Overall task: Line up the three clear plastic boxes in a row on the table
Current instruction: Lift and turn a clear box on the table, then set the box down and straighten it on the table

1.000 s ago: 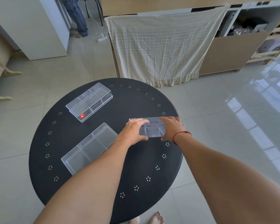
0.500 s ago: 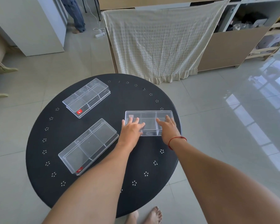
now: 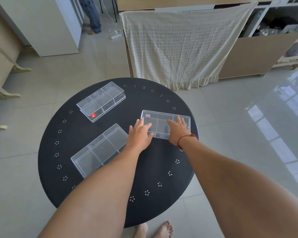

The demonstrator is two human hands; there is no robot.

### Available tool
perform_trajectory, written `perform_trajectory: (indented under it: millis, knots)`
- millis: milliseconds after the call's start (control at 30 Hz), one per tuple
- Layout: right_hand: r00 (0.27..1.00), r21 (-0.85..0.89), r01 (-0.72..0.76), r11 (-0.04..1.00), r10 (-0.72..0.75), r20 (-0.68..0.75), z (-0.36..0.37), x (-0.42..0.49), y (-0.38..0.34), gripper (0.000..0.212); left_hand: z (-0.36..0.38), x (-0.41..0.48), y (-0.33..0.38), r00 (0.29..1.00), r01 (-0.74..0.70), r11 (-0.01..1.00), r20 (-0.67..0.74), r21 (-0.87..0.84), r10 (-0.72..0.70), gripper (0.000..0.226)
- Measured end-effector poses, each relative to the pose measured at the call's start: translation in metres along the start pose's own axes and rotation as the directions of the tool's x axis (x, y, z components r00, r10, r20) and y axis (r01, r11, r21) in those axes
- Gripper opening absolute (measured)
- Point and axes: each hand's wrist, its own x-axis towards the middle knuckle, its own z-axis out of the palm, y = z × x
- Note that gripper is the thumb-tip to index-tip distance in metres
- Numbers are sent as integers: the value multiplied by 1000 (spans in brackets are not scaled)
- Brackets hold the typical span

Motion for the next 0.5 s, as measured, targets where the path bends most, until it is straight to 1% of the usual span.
perform_trajectory:
  millis: [67, 133, 200, 300, 400, 433, 500]
  knots:
    - [999, 21, 52, 998, -52, 2, -7, -1, -19, 66, -17, -8, -10, 997, 42, 999, -58, -27, -44, 49]
    - [994, 34, 105, 994, -105, 6, -13, -1, -41, 66, -34, -18, -23, 983, 126, 988, -123, -84, -136, 53]
    - [986, 43, 166, 985, -167, 18, -13, 0, -65, 63, -47, -30, -39, 950, 236, 965, -180, -112, -254, 55]
    - [964, 81, 252, 964, -258, 63, -2, -2, -102, 58, -60, -53, -68, 880, 409, 906, -215, -110, -424, 54]
    - [950, 129, 261, 957, -278, 142, 16, -6, -136, 56, -62, -79, -101, 781, 595, 801, -188, -64, -595, 54]
    - [951, 144, 248, 958, -270, 154, 22, -7, -145, 54, -60, -86, -111, 743, 648, 758, -160, -72, -650, 57]
    - [955, 174, 217, 961, -246, 168, 34, -9, -159, 54, -56, -97, -125, 672, 723, 673, -70, -156, -738, 64]
